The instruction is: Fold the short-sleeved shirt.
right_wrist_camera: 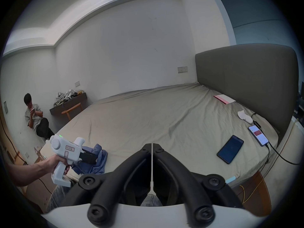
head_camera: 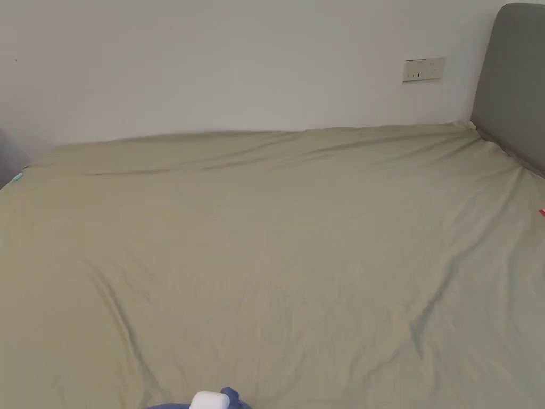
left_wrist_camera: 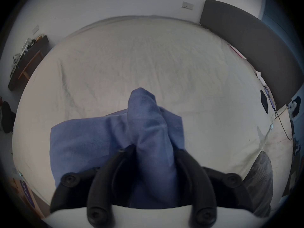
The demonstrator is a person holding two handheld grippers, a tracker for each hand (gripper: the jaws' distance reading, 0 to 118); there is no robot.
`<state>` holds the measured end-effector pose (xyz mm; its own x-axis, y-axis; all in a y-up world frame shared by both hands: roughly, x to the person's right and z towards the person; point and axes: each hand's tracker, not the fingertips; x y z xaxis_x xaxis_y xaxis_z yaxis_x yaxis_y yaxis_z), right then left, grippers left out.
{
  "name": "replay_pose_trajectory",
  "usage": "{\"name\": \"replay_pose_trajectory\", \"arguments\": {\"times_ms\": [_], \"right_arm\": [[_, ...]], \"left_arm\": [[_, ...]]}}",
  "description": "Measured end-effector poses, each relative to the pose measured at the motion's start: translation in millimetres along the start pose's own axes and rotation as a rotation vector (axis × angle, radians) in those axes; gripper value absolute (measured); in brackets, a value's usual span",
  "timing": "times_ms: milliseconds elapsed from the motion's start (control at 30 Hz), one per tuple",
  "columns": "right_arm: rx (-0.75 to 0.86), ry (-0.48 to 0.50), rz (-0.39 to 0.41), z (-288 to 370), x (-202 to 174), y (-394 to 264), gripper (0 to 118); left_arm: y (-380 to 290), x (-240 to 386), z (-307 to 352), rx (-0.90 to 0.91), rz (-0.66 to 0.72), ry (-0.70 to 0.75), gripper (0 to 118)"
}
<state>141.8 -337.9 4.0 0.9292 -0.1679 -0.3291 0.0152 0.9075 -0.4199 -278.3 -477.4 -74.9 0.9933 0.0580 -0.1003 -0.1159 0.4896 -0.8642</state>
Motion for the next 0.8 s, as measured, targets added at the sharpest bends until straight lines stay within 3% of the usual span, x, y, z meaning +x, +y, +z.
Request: {"name": "replay_pose_trajectory", "arguments": {"times_ms": [67,167,267,333,433,500,533,567,600,667,733,800], "right_arm": [[0.001,-0.004,-0.004,0.0,0.2,-0.8,2],[-0.001,0.002,0.004,-2.0,-1.8,-0.2,2],[0.001,0.004,0.03,-3.5,-6.8,1.6,2],[0.003,0.011,0.04,-4.3,-9.3,1.8,2],[-0.005,0.021,0.044,-6.6,-12.8,1.7,2],[-0.011,0.022,0.048,-8.6,-14.1,-1.5,2],[-0.017,0.024,0.047,-9.2,-14.4,-2.2,2],[-0.022,0.027,0.048,-9.3,-15.0,-3.0,2],[-0.025,0.027,0.052,-9.1,-16.1,-4.0,2],[-0.029,0.02,0.057,-7.8,-17.4,-3.6,2],[-0.032,0.014,0.057,-6.5,-17.0,-3.8,3],[-0.036,0.008,0.055,-5.2,-15.9,-2.9,2]], "left_arm": [[0.6,-0.8,7.8,0.022,0.025,-0.088,84],[1.5,-6.7,30.1,0.068,0.104,-0.222,105],[10.2,-21.0,69.1,0.218,0.125,-0.156,105],[12.1,-37.2,93.7,0.335,0.219,-0.078,105],[-0.3,-51.7,104.0,0.499,0.441,0.231,103],[1.4,-47.5,77.8,0.35,0.331,0.294,80],[-0.6,-39.8,65.7,0.275,0.252,0.329,60],[-8.7,-26.8,54.2,0.276,0.168,0.381,26],[-15.8,-15.0,42.6,0.309,0.122,0.372,1],[-26.8,-0.7,27.7,0.33,0.115,0.275,0],[-32.8,15.5,9.7,0.237,0.104,0.267,0],[-42.7,32.5,-4.4,0.271,0.037,0.279,0]]}}
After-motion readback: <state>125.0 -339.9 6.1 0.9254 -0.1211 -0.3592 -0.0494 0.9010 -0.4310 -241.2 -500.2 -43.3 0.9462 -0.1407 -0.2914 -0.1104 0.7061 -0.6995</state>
